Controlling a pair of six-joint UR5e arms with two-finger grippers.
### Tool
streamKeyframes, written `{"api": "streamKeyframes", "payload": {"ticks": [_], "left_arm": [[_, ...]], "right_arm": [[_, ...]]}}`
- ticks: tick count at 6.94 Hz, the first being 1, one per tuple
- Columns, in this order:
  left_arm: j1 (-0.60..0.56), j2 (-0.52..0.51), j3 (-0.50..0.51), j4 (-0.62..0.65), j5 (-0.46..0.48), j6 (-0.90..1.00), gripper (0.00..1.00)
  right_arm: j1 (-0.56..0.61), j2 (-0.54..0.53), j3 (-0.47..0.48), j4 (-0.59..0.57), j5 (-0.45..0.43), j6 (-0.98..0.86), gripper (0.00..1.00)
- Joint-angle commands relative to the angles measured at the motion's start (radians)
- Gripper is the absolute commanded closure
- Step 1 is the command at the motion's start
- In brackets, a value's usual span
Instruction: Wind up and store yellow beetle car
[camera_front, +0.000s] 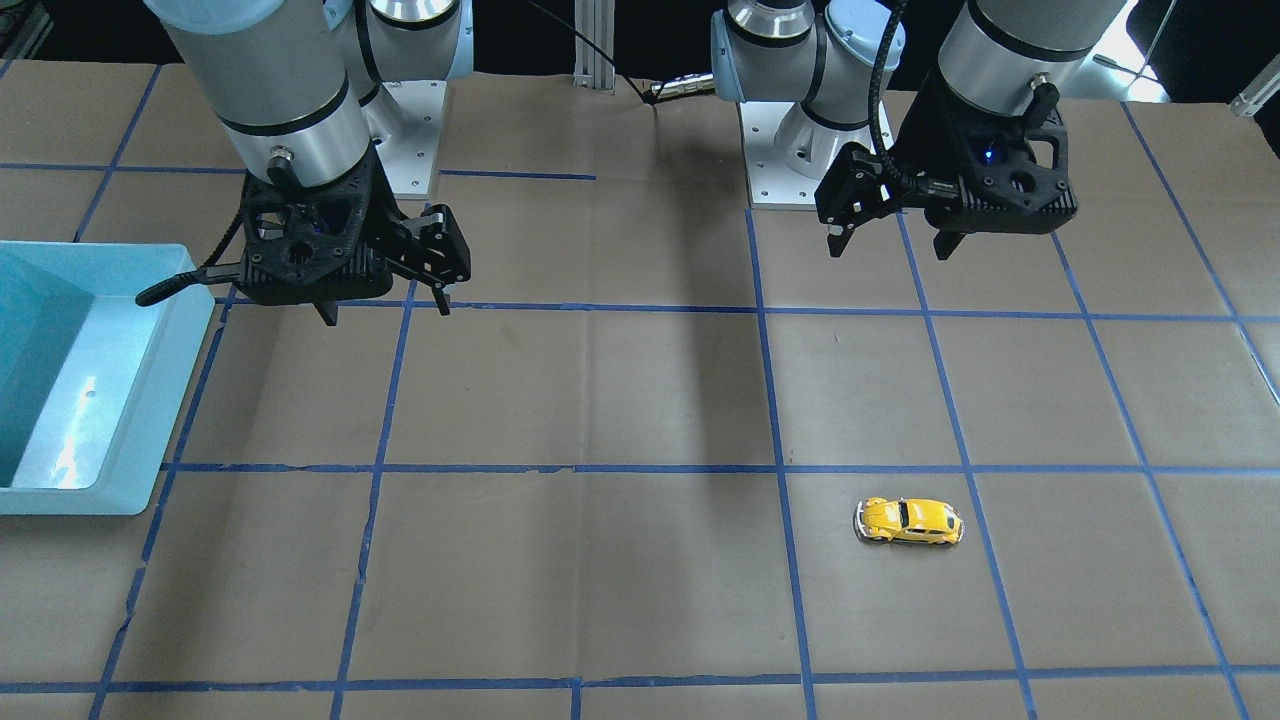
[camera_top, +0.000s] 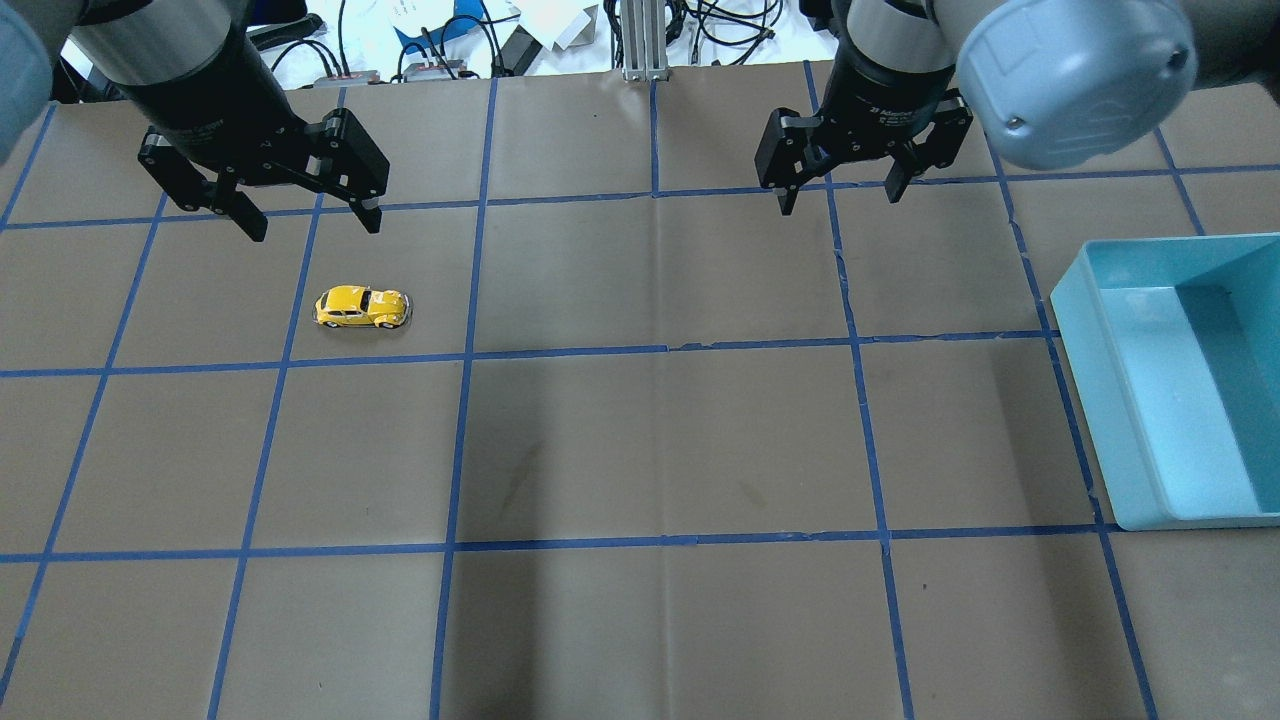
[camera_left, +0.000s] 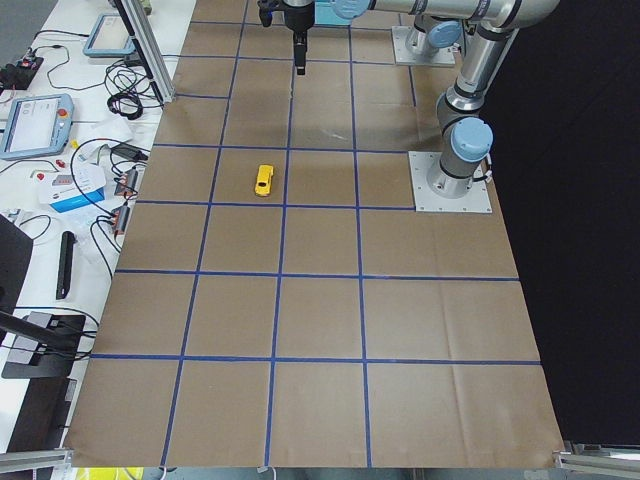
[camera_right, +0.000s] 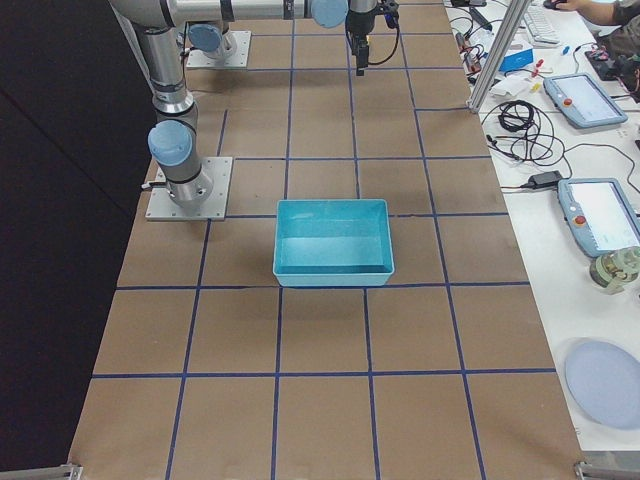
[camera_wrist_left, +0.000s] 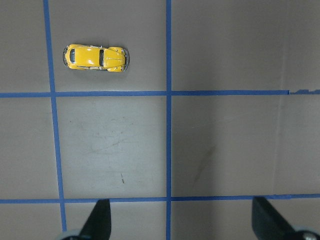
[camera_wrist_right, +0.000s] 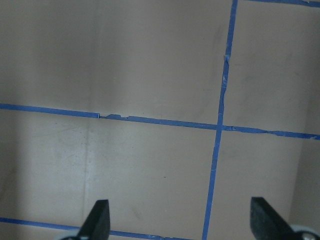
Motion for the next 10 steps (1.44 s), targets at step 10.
{"api": "streamKeyframes", "payload": {"ticks": [10], "left_arm": [[0.021,0.002,-0.008,0.005,0.000,0.231,0.00]], "right_arm": [[-0.058,0.005,0.011,0.004,-0.001,-0.021,0.00]]}}
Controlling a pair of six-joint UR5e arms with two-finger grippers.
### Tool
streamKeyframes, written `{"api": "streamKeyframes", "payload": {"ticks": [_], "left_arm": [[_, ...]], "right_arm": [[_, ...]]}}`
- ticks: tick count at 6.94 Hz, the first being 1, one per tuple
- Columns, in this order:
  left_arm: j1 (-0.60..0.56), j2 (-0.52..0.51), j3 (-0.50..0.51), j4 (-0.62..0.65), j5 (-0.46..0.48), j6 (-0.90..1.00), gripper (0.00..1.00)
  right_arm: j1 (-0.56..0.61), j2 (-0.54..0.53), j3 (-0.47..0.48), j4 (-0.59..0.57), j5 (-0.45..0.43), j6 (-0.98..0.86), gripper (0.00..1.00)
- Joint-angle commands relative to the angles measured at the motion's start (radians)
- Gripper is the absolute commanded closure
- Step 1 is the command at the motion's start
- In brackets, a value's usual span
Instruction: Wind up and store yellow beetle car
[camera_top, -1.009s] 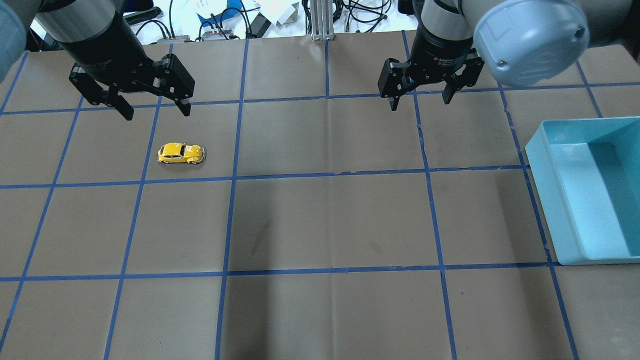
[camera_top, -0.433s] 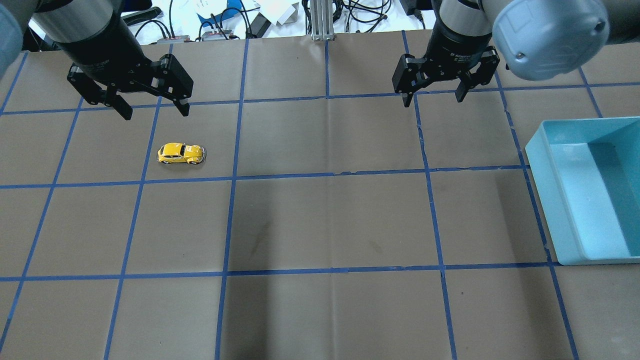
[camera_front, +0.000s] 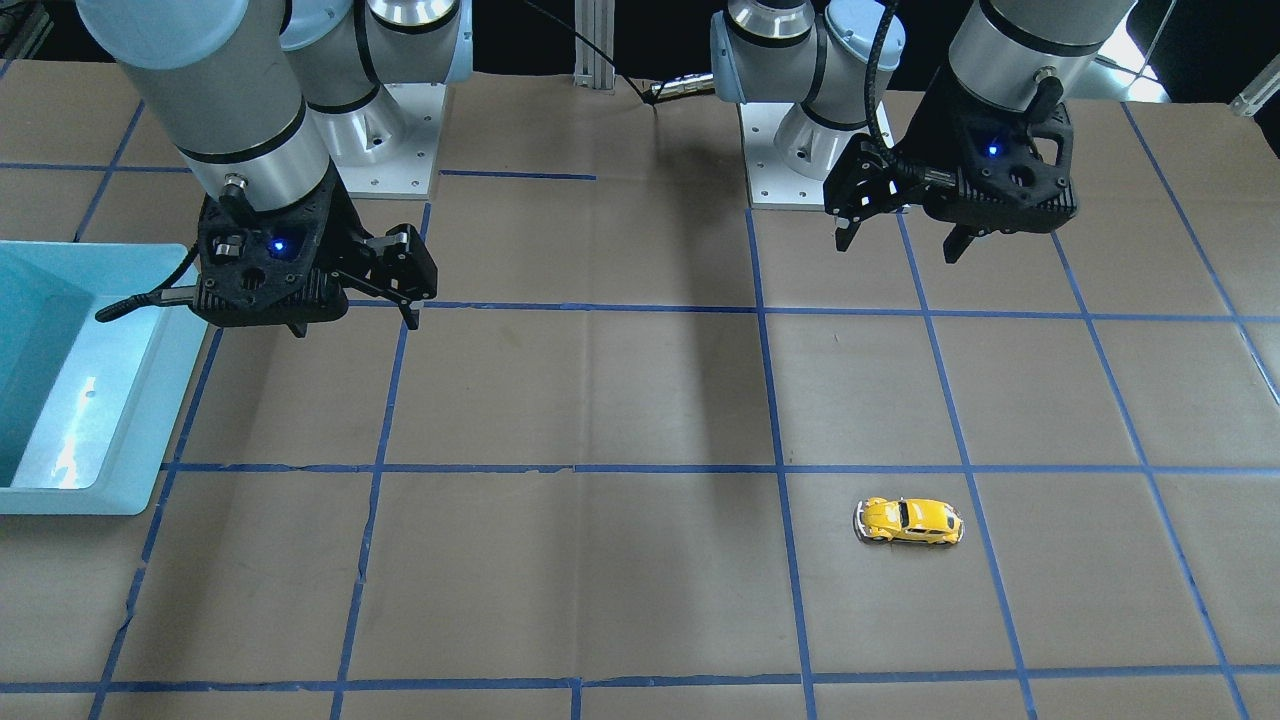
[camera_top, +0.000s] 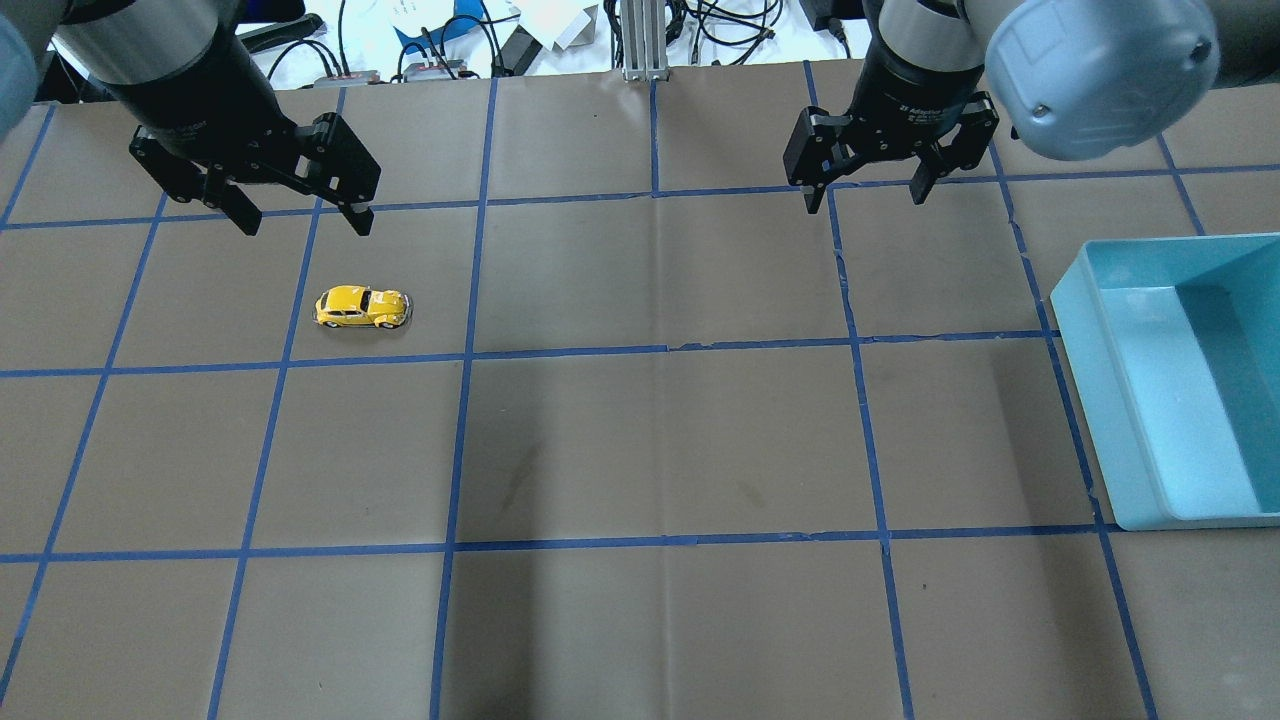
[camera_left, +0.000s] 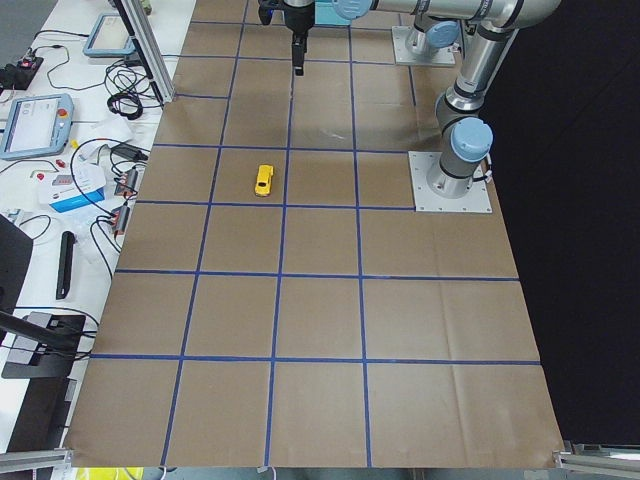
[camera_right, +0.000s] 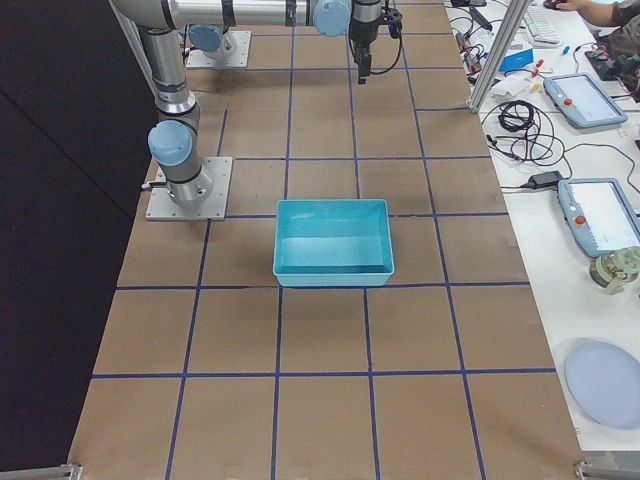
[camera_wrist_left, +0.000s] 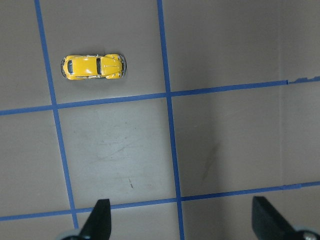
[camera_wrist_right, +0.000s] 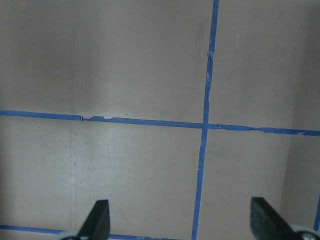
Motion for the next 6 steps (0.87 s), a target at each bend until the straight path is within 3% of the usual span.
{"api": "streamKeyframes", "payload": {"ticks": [1,3,5,6], "left_arm": [[0.006,-0.014,-0.022,0.002,-0.002,0.150,0.00],[0.027,-0.061,-0.029,0.069,0.001,0.277,0.00],[0.093,-0.115,-0.029,0.167,0.005,0.564,0.00],[0.098,-0.138,-0.030,0.175,0.059,0.620,0.00]], "right_arm": [[0.000,0.000,0.000,0.000,0.000,0.000,0.00],[0.000,0.000,0.000,0.000,0.000,0.002,0.00],[0.000,0.000,0.001,0.000,0.000,0.002,0.00],[0.000,0.000,0.001,0.000,0.000,0.002,0.00]]}}
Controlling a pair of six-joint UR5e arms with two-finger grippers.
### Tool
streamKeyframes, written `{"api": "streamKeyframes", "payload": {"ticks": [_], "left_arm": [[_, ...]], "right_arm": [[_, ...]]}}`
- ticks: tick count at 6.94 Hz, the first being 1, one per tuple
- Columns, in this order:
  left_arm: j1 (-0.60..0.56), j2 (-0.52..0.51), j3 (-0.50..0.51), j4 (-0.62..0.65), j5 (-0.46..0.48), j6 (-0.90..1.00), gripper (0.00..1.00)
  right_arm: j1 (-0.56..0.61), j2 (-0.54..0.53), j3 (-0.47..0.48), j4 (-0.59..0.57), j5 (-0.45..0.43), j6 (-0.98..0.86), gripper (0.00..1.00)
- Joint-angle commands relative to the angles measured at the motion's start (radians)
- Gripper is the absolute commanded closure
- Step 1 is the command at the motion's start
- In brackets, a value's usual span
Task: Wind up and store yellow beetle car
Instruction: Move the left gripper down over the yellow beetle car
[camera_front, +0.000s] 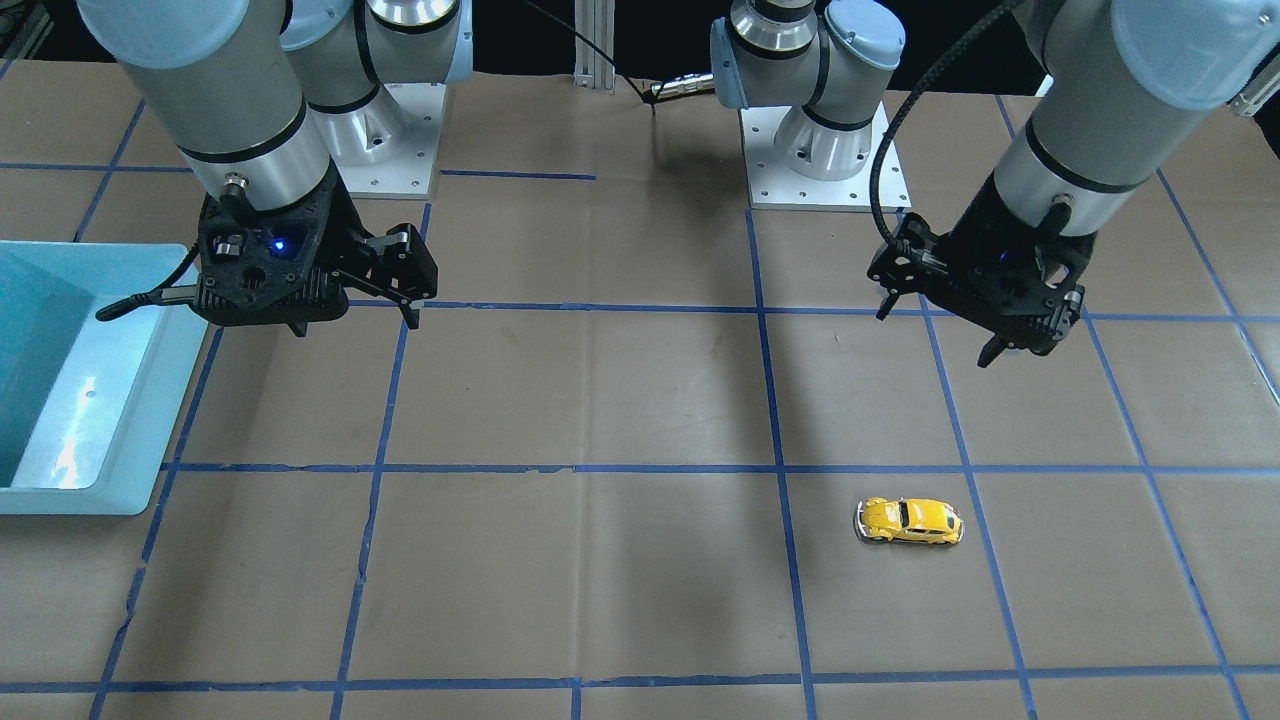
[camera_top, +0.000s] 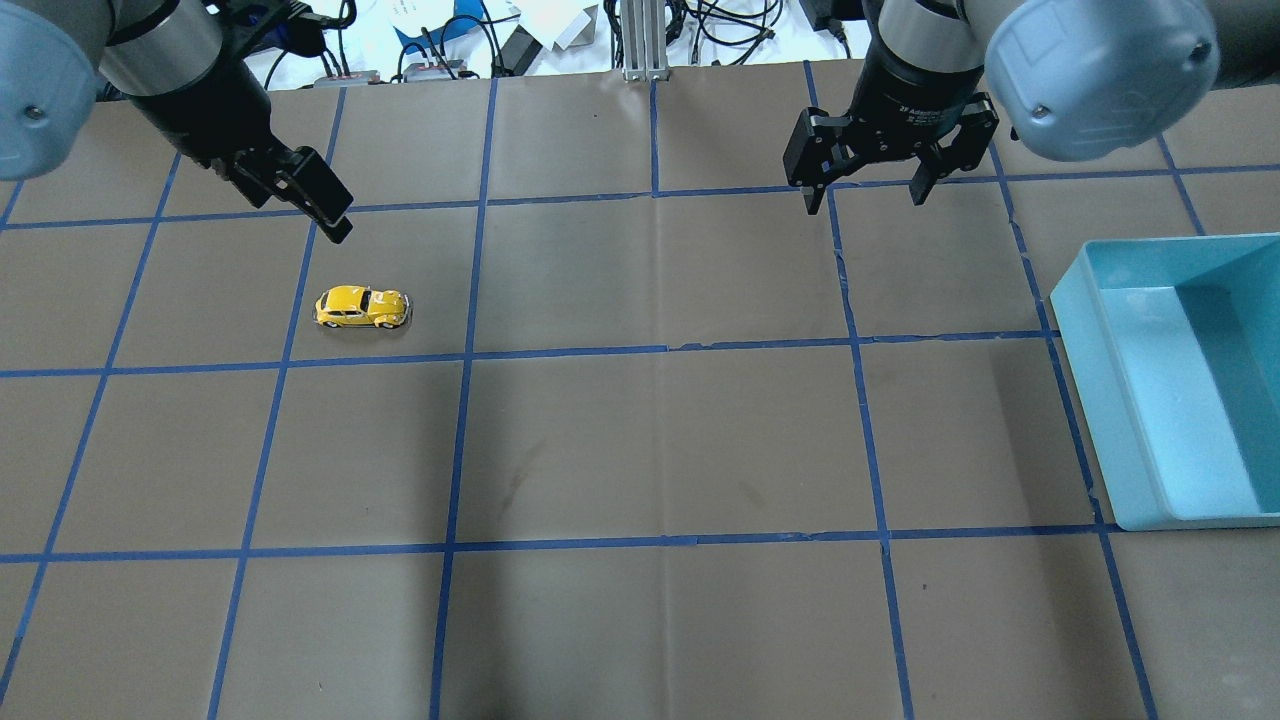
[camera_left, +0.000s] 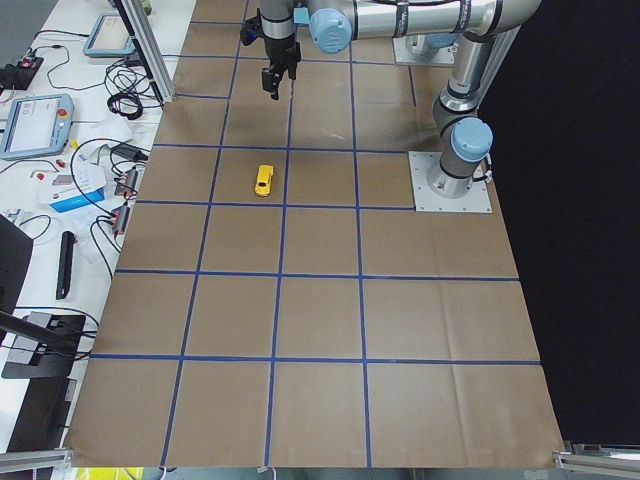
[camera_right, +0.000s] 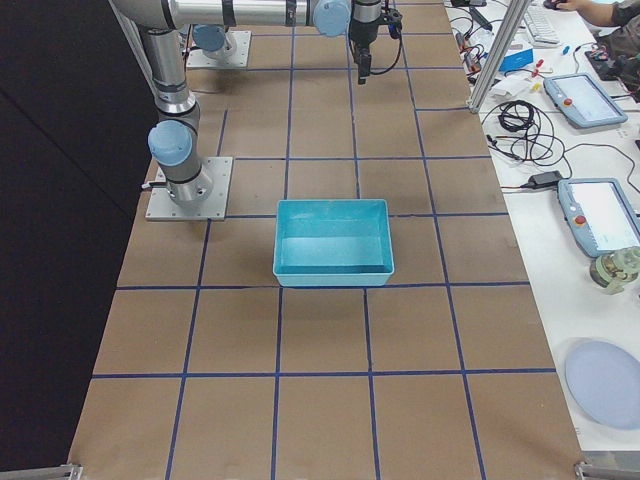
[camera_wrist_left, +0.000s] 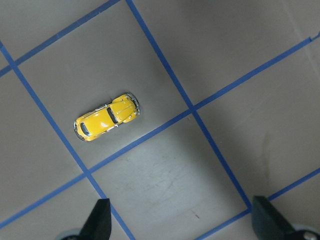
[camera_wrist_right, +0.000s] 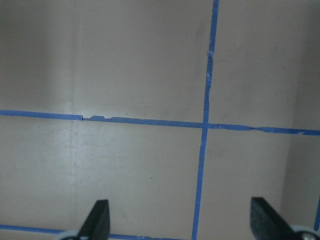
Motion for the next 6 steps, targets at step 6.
{"api": "streamKeyframes", "payload": {"ticks": [6], "left_arm": [[0.121,-0.140,-0.177,0.362,0.071,0.915,0.00]], "right_arm": [[0.101,0.005,0.000,-0.035,-0.005,0.007,0.00]]}}
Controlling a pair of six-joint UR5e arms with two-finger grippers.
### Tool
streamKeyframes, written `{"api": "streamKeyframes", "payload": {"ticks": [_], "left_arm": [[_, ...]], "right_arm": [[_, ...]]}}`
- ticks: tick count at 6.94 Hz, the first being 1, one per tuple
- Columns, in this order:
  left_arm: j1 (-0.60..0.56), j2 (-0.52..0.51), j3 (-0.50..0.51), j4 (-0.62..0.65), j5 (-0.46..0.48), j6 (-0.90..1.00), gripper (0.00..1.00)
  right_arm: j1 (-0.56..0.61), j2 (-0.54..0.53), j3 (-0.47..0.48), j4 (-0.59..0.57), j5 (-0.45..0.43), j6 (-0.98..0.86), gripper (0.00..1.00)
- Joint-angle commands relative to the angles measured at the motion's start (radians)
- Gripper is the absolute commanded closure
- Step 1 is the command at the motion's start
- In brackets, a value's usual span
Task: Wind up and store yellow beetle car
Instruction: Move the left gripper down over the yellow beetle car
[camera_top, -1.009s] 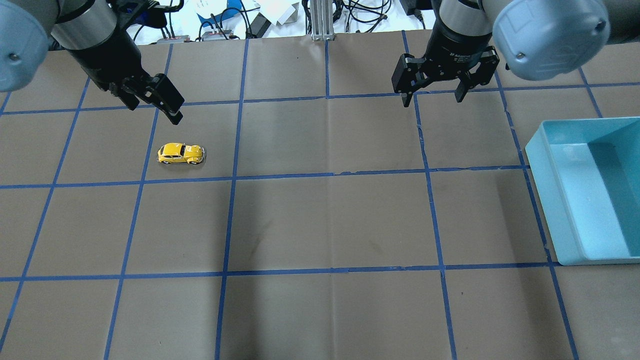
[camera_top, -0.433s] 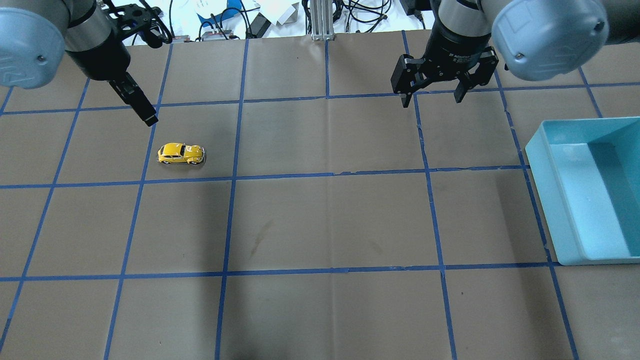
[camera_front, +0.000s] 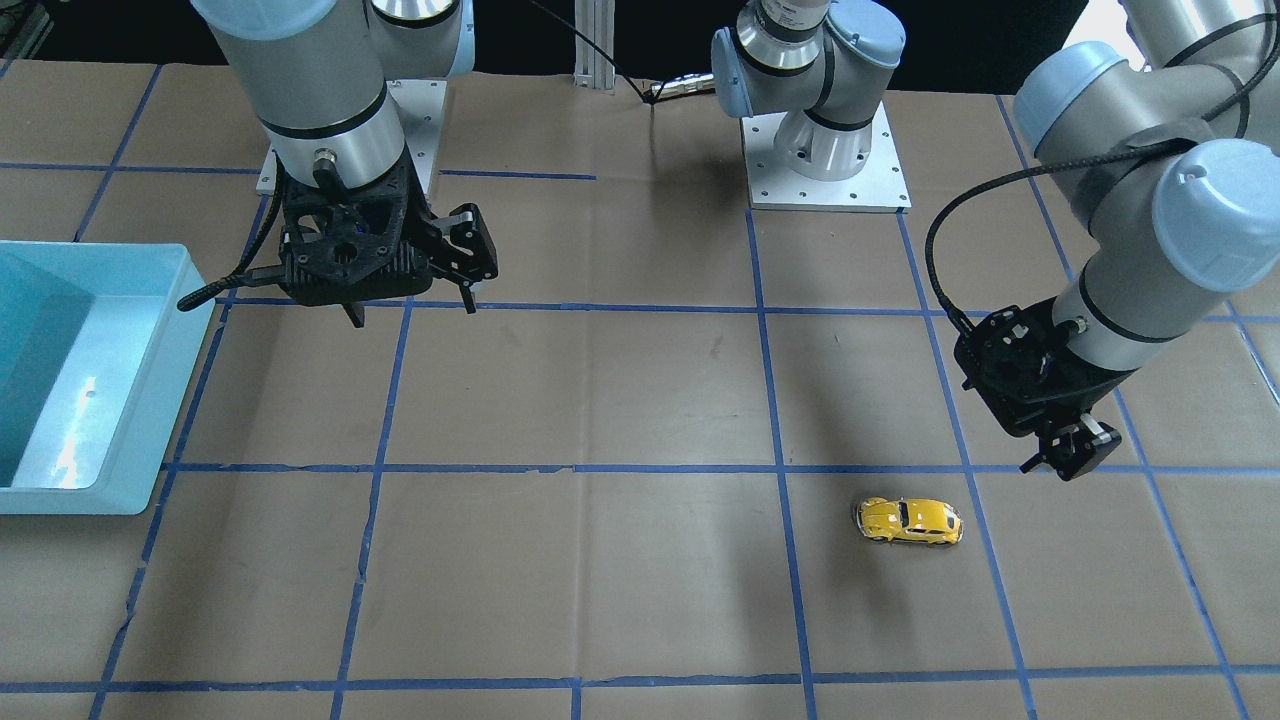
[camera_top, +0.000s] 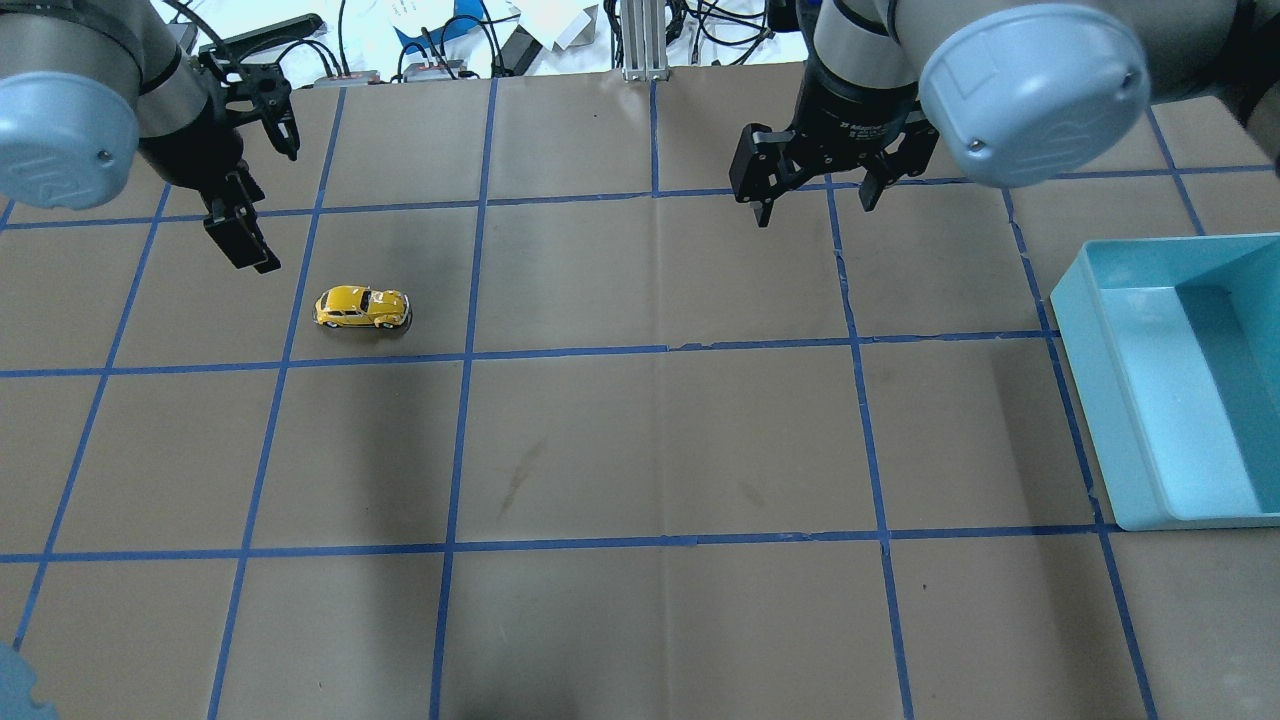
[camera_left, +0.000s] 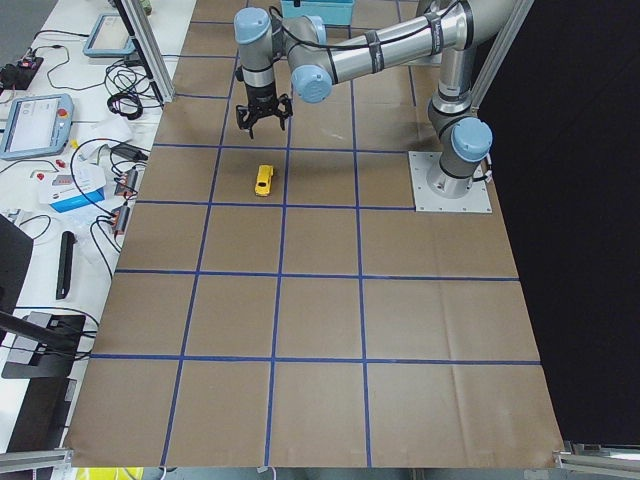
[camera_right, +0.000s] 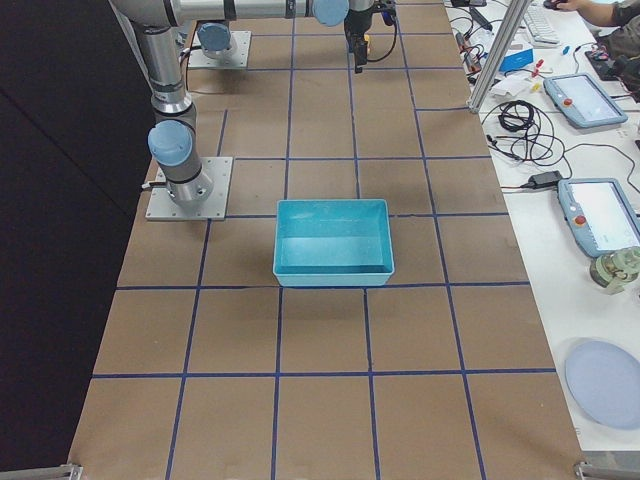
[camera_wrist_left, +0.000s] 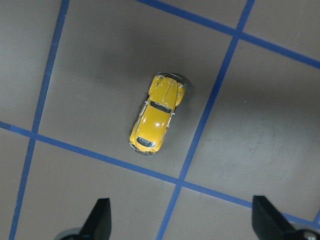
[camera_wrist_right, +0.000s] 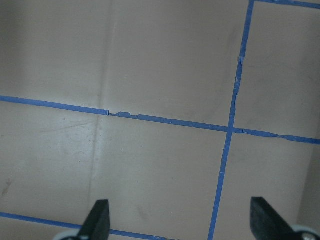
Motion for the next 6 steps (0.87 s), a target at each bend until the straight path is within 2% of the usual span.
{"api": "streamKeyframes", "payload": {"ticks": [1,2,3,4,6], "left_arm": [[0.016,-0.030,-0.141,0.196,-0.013,0.145,0.00],[0.016,-0.051,-0.172,0.205,-0.078,0.197,0.00],[0.016,-0.104,-0.166,0.234,-0.087,0.254,0.00],[0.016,-0.135,-0.174,0.333,-0.090,0.265,0.00],[0.019,-0.183,-0.156,0.355,-0.088,0.367,0.02]], "right_arm": [[-0.003,0.006,0.006,-0.010,-0.015,-0.018,0.00],[-0.023,0.008,0.006,-0.008,-0.017,-0.019,0.00],[-0.055,0.008,0.006,-0.003,-0.016,-0.022,0.00],[-0.082,0.008,0.006,0.007,-0.013,-0.034,0.00],[-0.089,0.008,0.008,0.010,-0.003,-0.032,0.00]]}}
